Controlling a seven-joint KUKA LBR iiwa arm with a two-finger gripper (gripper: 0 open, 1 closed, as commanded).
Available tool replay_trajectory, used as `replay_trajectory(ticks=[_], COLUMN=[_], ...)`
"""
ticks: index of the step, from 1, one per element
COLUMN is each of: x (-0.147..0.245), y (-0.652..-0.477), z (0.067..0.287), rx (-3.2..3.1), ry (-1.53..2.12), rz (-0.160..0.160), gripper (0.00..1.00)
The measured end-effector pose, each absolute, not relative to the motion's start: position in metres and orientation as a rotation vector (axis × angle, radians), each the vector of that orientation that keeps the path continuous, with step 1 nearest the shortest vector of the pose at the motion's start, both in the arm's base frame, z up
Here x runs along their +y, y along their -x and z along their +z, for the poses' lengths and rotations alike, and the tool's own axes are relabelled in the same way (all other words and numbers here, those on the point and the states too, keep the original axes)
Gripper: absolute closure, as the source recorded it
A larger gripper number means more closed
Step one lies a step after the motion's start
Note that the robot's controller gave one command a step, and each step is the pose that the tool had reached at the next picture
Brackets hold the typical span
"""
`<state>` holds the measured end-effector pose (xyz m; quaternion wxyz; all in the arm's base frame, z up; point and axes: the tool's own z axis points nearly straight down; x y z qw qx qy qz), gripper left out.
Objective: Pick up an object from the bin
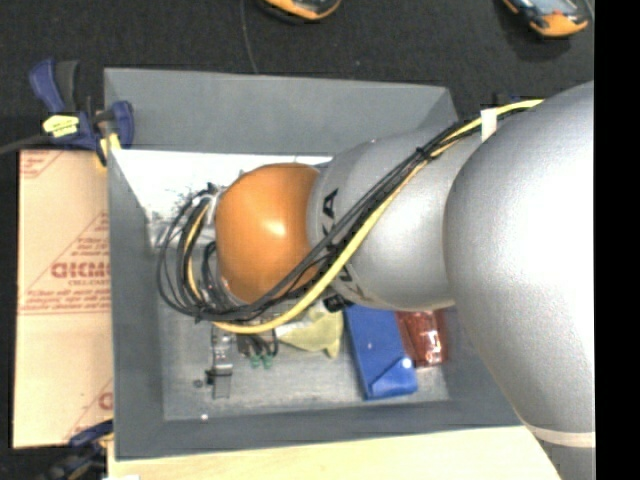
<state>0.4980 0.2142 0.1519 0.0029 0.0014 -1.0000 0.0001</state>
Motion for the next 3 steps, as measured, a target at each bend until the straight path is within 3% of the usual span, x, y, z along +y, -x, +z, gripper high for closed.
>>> replay_trajectory(ticks=[1, 2, 3], x=[0.214, 0.181, 0.129], y=[-0.500, -0.497, -0.537], z=[0.155, 0.213, 0.199], rx=[-3.142, -3.136, -3.139], ry=[0.001, 0.037, -0.223], rz=[-0.002, 0.001, -0.003], gripper=[0.00, 0.00, 0.00])
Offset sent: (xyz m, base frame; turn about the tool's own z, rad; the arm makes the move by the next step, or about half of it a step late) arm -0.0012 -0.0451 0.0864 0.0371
